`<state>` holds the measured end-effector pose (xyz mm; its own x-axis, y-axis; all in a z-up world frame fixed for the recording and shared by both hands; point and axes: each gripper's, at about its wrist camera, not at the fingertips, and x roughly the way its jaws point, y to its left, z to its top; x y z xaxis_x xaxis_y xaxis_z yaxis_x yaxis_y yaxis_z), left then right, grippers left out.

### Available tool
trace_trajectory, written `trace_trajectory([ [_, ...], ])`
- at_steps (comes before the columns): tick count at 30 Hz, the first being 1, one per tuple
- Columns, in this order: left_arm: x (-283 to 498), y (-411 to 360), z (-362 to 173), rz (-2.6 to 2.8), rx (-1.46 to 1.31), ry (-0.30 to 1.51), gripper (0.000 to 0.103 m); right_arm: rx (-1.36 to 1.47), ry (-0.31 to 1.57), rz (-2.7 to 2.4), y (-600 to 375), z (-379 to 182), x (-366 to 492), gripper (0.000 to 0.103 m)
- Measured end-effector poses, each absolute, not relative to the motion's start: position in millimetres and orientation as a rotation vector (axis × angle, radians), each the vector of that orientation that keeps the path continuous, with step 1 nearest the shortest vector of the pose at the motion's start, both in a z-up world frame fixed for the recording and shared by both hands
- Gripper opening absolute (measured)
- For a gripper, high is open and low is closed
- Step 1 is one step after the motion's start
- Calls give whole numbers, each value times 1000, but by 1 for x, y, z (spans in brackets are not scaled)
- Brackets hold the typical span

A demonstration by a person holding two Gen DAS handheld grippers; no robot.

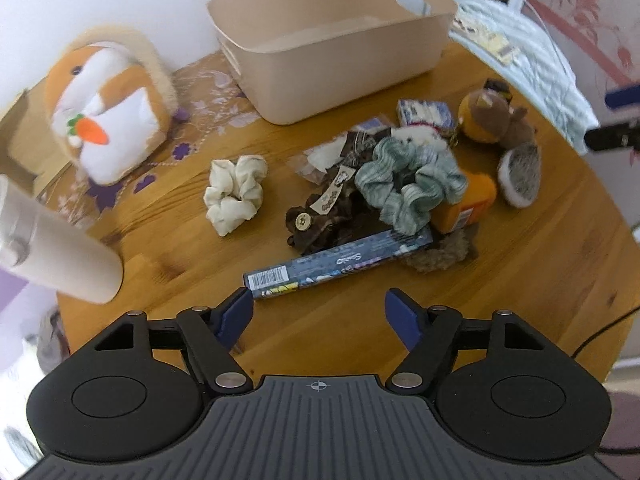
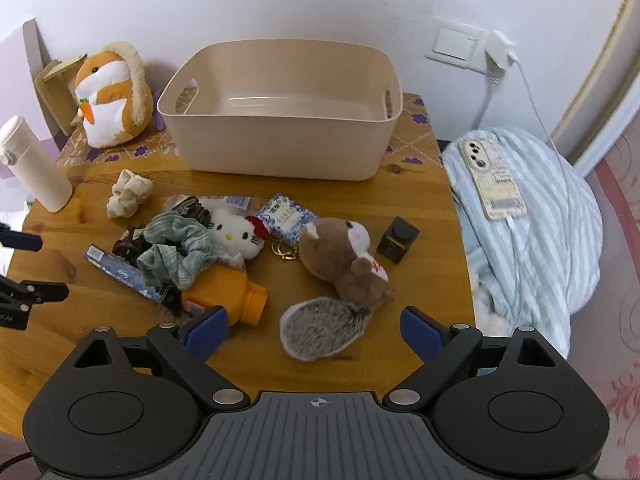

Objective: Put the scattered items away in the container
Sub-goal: 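Move both tools toward the pile of scattered items, then grasp the blue snack box with left tool while right tool grasps brown plush bear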

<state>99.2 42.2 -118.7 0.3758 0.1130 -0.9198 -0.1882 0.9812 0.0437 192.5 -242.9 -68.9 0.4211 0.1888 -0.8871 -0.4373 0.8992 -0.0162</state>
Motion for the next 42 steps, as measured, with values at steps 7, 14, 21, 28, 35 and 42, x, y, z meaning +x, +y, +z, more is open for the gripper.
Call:
trace_trajectory([
  [7, 111, 55, -148, 167, -30, 1179, 75, -323, 1050, 458, -244, -87, 218, 89],
  [14, 127, 61, -170, 122, 16, 1195, 75, -372, 1092, 493, -246, -113, 252, 86],
  [21, 146, 70, -185, 92, -5, 1232, 75, -406, 1148, 522, -244, -139, 272, 85],
  [28, 156, 70, -200, 42, -51, 1283, 75, -401, 1194, 536, -241, -161, 288, 83],
  [35, 159, 61, -203, 17, -62, 1297, 55, -371, 1230, 550, -238, -175, 296, 75],
  [42, 153, 59, -199, 44, -134, 1291, 28, -325, 1249, 529, -241, -184, 294, 46],
])
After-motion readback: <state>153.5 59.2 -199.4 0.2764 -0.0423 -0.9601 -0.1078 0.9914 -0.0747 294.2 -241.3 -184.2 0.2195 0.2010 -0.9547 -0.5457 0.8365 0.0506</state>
